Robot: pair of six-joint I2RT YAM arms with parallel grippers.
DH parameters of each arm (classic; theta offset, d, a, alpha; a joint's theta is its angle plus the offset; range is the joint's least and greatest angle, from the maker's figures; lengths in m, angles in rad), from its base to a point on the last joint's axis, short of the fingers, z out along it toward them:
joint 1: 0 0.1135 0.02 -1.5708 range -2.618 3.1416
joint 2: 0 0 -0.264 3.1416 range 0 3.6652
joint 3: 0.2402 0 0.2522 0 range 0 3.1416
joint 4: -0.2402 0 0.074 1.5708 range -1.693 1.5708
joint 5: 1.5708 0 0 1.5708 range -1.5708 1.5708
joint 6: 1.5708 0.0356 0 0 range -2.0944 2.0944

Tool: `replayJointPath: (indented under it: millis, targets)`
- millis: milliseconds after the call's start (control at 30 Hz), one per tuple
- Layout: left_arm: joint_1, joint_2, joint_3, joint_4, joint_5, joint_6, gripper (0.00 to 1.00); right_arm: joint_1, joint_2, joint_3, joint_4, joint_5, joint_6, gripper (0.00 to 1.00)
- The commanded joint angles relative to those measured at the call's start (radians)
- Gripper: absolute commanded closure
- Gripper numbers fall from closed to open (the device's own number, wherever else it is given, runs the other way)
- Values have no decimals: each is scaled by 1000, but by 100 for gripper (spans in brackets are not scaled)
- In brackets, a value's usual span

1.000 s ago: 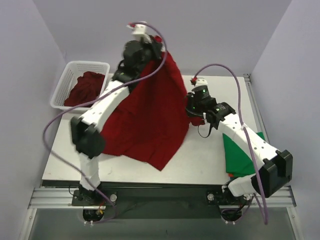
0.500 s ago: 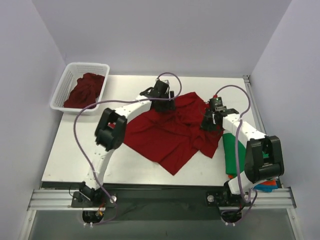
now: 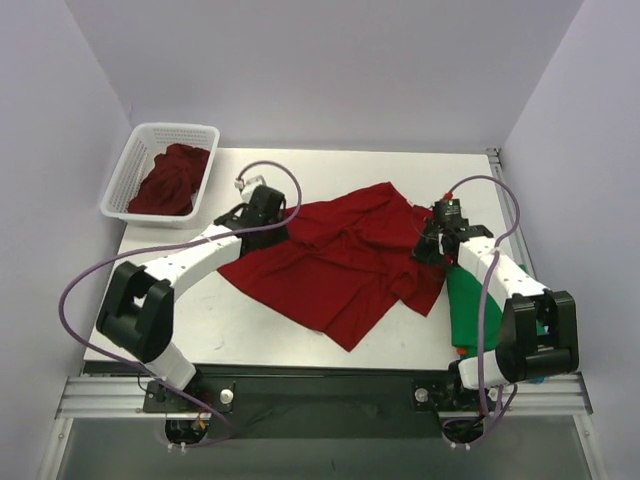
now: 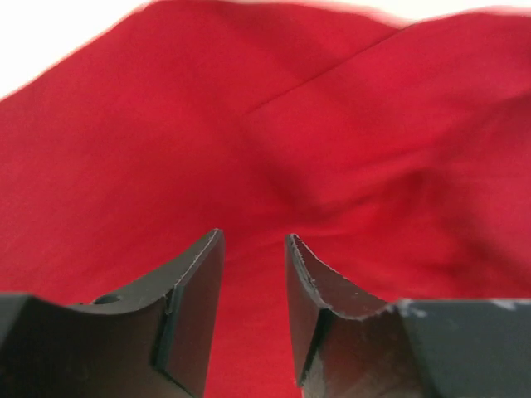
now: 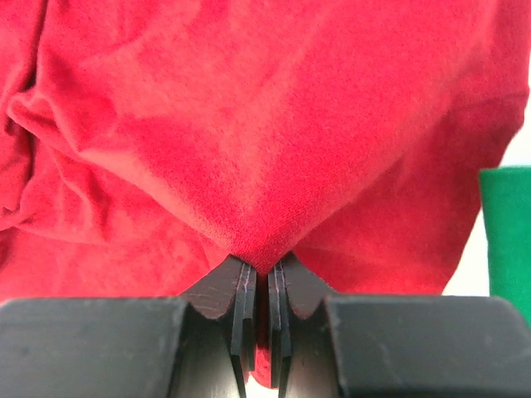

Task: Fold and stack the t-shirts
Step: Flatten out the tshirt

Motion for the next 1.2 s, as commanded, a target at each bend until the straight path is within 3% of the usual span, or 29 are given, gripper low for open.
replayJointPath:
  millis: [0,267,500,633,733,767,867,967,1067,1167]
  targets:
    - [15,52,-63,-38,-64,-37,55,-4,-65,-33,-13,-3,11,100]
    - [92,245,14,-95,-90,-38,57,-12,-120,-62,-36,3,14,100]
    - [147,551,242,-175,-65,2,57,-11,-154,-85,-33,-29,31,100]
    - [204,708,470,-245,-53,80,55,-9,-174,-91,-39,-44,25,100]
    - [248,888,788,-364,-25,165,48,11,-181,-97,-41,-82,31,100]
    - [254,933,975,-388,10,190,40,25,-187,-100,-39,-89,31,100]
    - [268,1059,1272,-452,103,302,22,54,-186,-111,-39,-87,29,100]
    - [265,1057,1348,-419,219,354,16,91,-158,-114,-38,-69,26,99]
    - [253,931,1249,-310,293,373,11,100,-111,-114,-22,-53,20,92]
    - [216,799,1165,-287,278,405,10,94,-63,-112,-19,-38,9,82]
